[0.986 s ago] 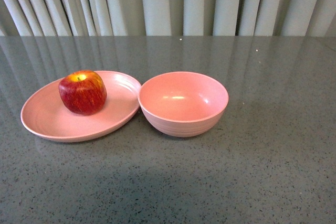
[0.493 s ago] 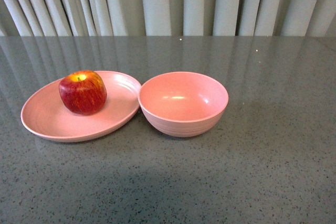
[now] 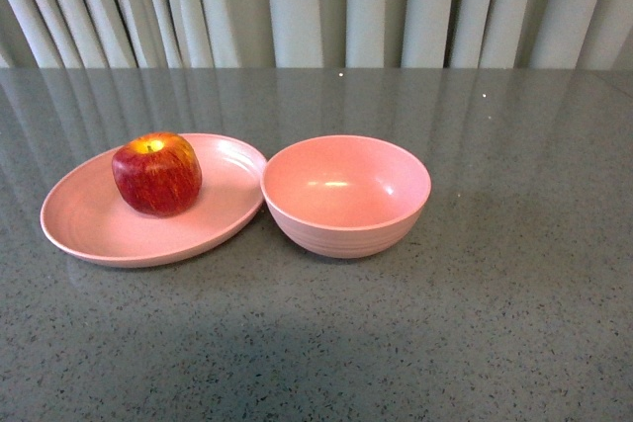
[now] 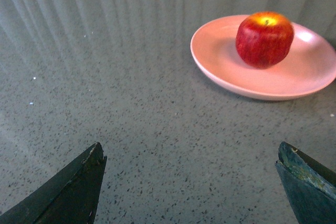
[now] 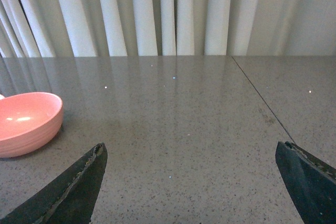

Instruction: Move apple from plate to bowl

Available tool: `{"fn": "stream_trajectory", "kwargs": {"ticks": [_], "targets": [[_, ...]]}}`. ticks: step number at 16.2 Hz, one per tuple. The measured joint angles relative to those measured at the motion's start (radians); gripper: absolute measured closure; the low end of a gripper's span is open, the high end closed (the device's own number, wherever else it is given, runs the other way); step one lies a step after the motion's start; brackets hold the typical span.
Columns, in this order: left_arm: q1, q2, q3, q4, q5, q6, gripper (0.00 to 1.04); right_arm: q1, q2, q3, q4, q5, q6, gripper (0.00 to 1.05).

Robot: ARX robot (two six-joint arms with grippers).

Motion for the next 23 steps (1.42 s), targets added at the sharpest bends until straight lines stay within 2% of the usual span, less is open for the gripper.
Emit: {"fn": "stream_trajectory", "kwargs": {"ticks": [2,5,8,11,15,17,23], "targets": [[0.013,0.069,0.016,0.068,0.006,0.009,0.07,0.0,0.0,0.0,-0.001,0.0,0.0,0.07],[0.032,0.322,0.144,0.328,0.102,0.032,0.07,0.0,0.0,0.0,-0.001,0.0,0.0,0.07],[-0.021,0.668,0.333,0.495,0.194,0.024,0.07,0.0,0.0,0.0,-0.001,0.0,0.0,0.07],[-0.069,0.92,0.517,0.46,0.247,-0.033,0.07,0.0,0.0,0.0,-0.001,0.0,0.0,0.07],[-0.114,1.211,0.694,0.423,0.223,-0.095,0.07,0.0,0.0,0.0,-0.001,0.0,0.0,0.07],[-0.119,1.338,0.734,0.401,0.179,-0.109,0.07,0.0,0.0,0.0,-0.001,0.0,0.0,0.07],[-0.113,1.48,0.79,0.383,0.17,-0.156,0.07,0.0,0.0,0.0,-0.001,0.0,0.0,0.07]]}}
